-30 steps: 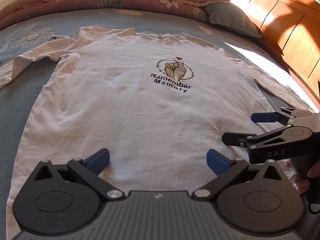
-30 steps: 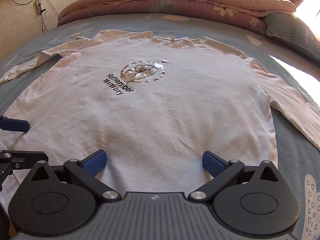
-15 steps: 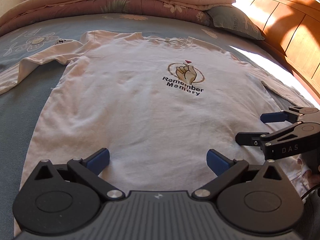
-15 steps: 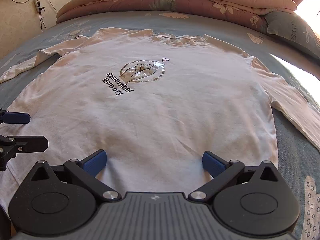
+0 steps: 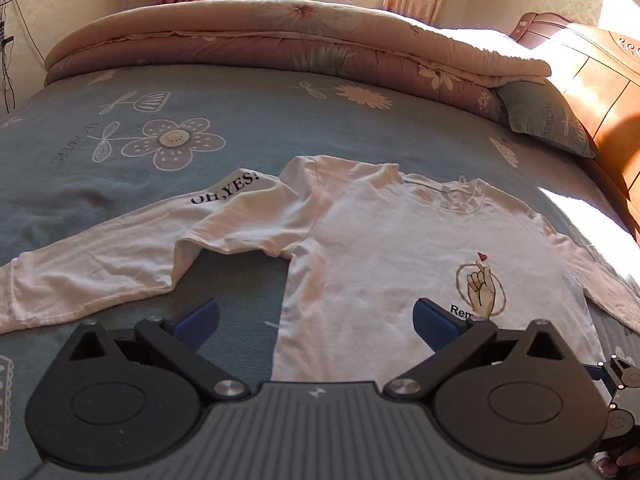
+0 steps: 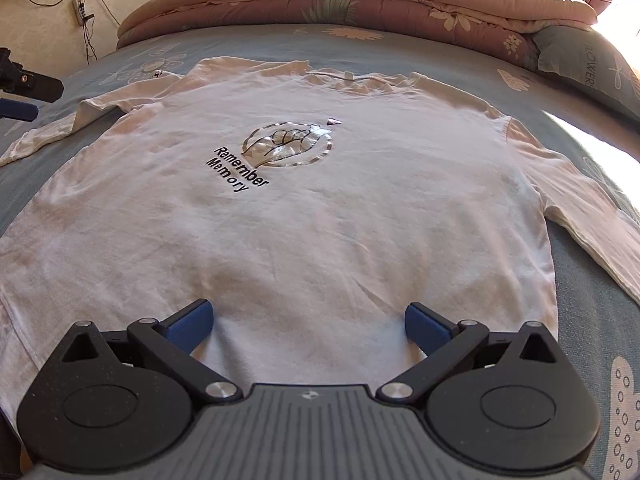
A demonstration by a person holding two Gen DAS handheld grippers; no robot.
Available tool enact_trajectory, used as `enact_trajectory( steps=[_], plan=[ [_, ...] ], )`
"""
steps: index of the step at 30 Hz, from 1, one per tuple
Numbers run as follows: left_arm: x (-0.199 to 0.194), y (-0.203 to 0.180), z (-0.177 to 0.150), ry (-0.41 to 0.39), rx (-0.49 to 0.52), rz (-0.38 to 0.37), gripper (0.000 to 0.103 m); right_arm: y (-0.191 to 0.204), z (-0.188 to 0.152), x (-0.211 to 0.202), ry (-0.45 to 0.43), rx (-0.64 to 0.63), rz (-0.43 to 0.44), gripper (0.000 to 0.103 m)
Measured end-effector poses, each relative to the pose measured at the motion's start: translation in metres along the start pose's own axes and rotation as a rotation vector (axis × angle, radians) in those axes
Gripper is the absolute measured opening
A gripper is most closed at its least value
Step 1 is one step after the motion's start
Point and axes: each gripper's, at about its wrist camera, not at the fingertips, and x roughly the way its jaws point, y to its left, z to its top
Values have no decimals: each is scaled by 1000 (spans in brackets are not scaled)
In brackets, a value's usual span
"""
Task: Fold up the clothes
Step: 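Move the left gripper over to the 'OH,YES!' sleeve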
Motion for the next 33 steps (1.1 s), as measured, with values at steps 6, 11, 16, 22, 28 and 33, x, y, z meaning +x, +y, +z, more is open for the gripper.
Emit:
enact_trajectory(
  steps=[6,11,16,22,28,33],
  plan=[
    [-15,109,13,-34,-199,124,102,1,0,1,-4,-1,1,103],
    [5,194,-31,3,-498,90,102,2,0,1,-7,2,-5,103],
    [24,248,-66,8,-685,66,102,3,1,4,-17,11,-12,103],
    [37,283,-86,-131,-865,-92,102,3,2,8,-52,15,-13,103],
    [44,274,-91,-189,-853,-141,102,3,4,11,-80,31,-21,103],
    [56,241,-79,-146,-620,-119,102,4,4,12,-99,42,-32,103]
  ],
)
